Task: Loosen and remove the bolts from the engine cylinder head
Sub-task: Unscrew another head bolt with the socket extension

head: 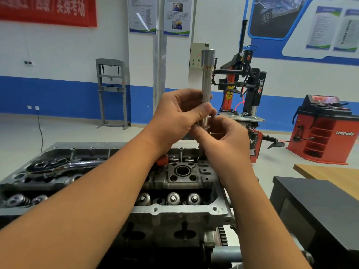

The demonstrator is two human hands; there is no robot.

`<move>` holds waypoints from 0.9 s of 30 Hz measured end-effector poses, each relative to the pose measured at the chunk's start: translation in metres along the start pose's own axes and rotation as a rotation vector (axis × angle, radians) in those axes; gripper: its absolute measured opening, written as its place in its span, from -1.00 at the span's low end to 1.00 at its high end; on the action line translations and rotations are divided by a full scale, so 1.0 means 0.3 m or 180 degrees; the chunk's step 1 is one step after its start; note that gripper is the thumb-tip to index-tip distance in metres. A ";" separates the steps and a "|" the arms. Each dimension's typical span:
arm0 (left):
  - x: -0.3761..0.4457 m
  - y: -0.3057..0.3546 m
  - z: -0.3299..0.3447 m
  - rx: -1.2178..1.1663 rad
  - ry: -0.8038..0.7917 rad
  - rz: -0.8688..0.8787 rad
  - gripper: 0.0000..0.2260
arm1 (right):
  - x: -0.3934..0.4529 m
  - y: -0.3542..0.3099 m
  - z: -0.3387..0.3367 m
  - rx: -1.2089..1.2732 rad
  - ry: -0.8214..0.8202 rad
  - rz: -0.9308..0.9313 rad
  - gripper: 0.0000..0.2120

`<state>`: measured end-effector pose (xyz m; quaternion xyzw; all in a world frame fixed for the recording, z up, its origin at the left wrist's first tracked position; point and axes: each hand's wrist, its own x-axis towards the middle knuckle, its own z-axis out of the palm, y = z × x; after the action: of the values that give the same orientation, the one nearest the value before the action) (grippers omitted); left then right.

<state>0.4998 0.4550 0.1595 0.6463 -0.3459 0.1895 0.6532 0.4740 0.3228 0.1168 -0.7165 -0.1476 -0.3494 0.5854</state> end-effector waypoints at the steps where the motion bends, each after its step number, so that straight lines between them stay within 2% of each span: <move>1: 0.001 0.002 0.001 0.0038 0.0075 0.0038 -0.81 | -0.001 0.000 -0.001 -0.0059 0.0129 -0.0006 -0.80; 4: 0.002 0.001 -0.002 0.0074 0.0093 0.0022 -0.81 | -0.002 0.002 -0.002 -0.0019 0.0328 0.0051 -0.74; 6: 0.001 0.001 -0.003 0.0000 -0.0063 -0.0080 -0.91 | -0.001 0.004 0.003 0.0025 0.0243 0.0036 -0.81; 10: 0.000 0.001 -0.005 -0.0092 -0.0084 -0.0129 -0.87 | -0.001 0.004 0.005 0.0059 0.0041 0.0004 -0.92; 15: 0.000 0.004 -0.002 -0.0005 0.0094 -0.0036 -0.71 | 0.001 0.008 0.001 -0.0040 0.0308 -0.0034 -0.76; 19: 0.003 0.002 -0.005 -0.0324 -0.0074 -0.0265 -0.87 | 0.001 0.007 0.011 -0.0049 0.0119 -0.0047 -0.92; 20: 0.005 -0.004 -0.008 -0.0408 -0.0111 -0.0269 -0.85 | 0.000 0.005 0.011 -0.0053 0.0091 -0.0077 -0.95; 24: 0.004 0.002 -0.011 -0.0331 -0.0013 -0.0174 -0.85 | -0.008 -0.004 0.006 -0.0072 0.0129 -0.0166 -0.79; 27: 0.003 0.002 -0.007 -0.0258 0.0248 -0.0095 -0.71 | -0.007 0.002 0.003 -0.0201 0.0268 -0.0152 -0.80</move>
<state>0.5003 0.4570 0.1607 0.6165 -0.3179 0.1906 0.6946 0.4732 0.3238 0.1149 -0.7156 -0.1288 -0.3975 0.5598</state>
